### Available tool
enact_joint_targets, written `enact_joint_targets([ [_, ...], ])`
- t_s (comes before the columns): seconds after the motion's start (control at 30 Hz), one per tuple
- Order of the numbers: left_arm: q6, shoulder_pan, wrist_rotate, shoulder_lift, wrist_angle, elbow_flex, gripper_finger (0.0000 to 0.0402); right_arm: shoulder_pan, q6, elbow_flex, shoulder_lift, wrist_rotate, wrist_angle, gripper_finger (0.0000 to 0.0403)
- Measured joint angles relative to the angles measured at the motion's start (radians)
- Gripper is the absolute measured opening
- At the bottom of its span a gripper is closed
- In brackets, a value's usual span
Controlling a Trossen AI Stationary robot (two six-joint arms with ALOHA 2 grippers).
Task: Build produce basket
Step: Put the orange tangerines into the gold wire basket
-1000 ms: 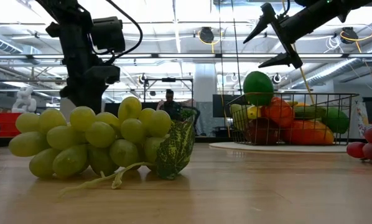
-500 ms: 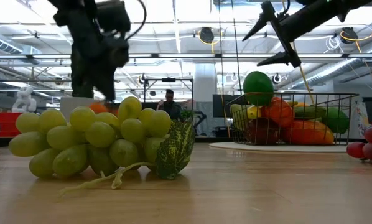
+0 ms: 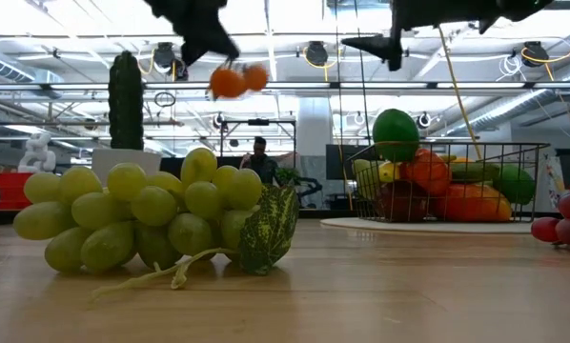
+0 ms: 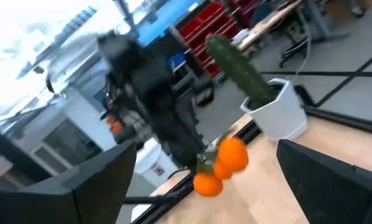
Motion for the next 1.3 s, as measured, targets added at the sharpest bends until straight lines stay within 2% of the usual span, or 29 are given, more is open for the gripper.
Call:
enact_joint_targets([
  [0.17, 0.013, 0.011, 0.084, 0.001, 0.110, 0.021, 0.0009, 0.061, -0.053, 0.032, 0.084, -0.029, 0.008, 0.0381],
  [0.33, -0.001, -0.001, 0.101, 0.001, 0.219, 0.021, 0.0013, 0.085, -0.121, 0.073, 0.157, -0.052, 0.005, 0.0381],
  [0.43, -0.069, -0.006, 0.101, 0.001, 0.249, 0.021, 0.0006, 0.085, -0.187, 0.111, 0.180, -0.054, 0.010, 0.0381],
  [0.63, -0.237, -0.014, 0.027, 0.015, 0.249, 0.021, 0.0016, 0.084, -0.371, 0.222, 0.215, -0.076, -0.085, 0.0381],
  [0.8, -0.376, -0.018, -0.041, 0.046, 0.269, 0.023, 0.0006, 0.095, -0.469, 0.312, 0.256, -0.044, -0.202, 0.0378],
  [0.93, -0.434, -0.041, -0.084, 0.088, 0.356, 0.023, 0.0015, 0.115, -0.547, 0.326, 0.287, 0.033, -0.212, 0.0377],
  [1.2, -0.507, -0.084, -0.225, 0.145, 0.502, 0.023, 0.0007, 0.118, -0.588, 0.326, 0.295, 0.091, -0.308, 0.0375],
  [1.3, -0.518, -0.094, -0.262, 0.149, 0.511, 0.023, 0.0016, 0.124, -0.619, 0.326, 0.290, 0.130, -0.314, 0.0357],
])
